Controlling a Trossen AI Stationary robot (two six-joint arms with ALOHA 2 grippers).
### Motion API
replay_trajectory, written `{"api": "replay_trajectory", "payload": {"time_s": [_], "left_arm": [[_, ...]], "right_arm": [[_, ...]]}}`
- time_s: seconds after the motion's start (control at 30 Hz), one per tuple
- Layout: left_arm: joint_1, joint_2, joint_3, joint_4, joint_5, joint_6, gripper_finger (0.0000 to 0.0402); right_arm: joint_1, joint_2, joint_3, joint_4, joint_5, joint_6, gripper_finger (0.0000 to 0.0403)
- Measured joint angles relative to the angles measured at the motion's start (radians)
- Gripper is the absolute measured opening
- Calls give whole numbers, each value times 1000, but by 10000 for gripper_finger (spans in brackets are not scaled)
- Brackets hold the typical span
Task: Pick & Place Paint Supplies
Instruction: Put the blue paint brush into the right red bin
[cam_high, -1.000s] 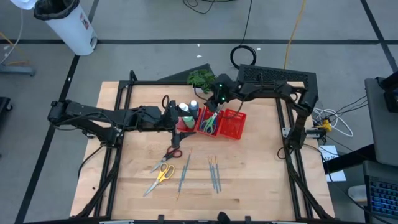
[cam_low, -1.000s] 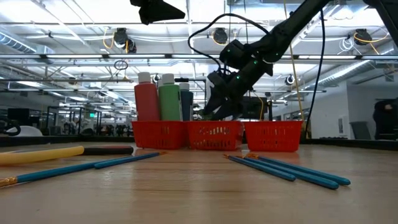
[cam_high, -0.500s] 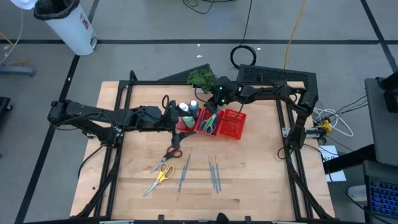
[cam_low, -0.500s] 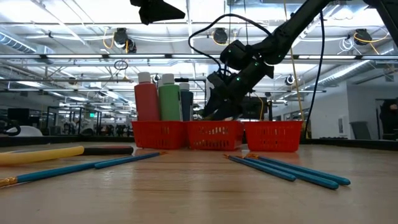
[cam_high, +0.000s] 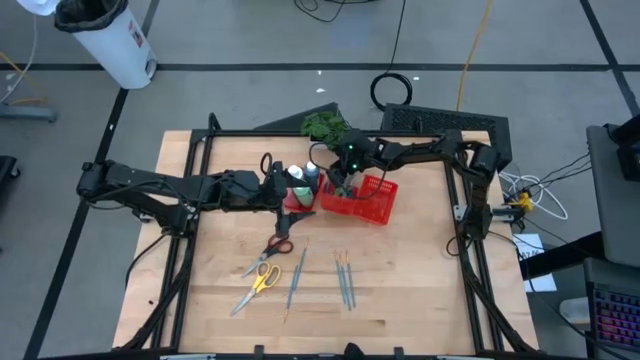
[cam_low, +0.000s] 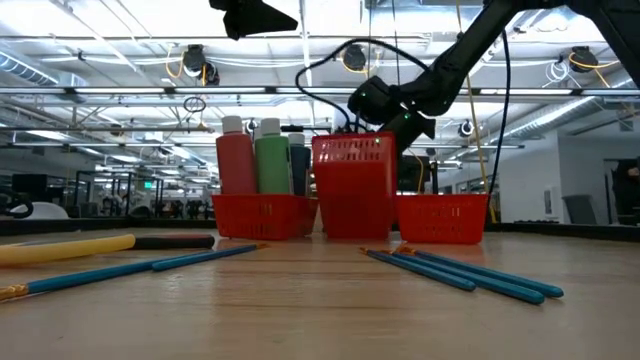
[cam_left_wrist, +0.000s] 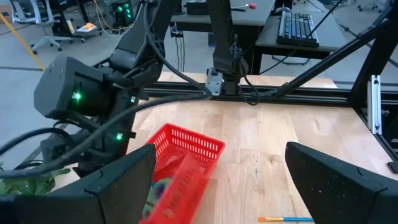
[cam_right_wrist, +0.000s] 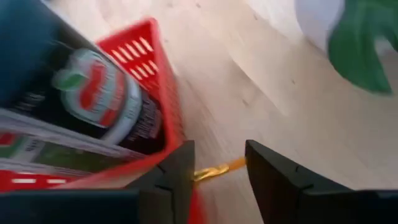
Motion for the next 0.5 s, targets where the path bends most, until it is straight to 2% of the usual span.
{"api": "replay_trajectory", "payload": {"time_s": [0.33, 0.5], "left_arm": [[0, 0, 0, 0, 0, 0, 365], [0, 0, 0, 0, 0, 0, 365]], "right_arm": [[1, 0, 0, 5, -2, -61, 9], [1, 0, 0, 13, -1, -80, 2]]}}
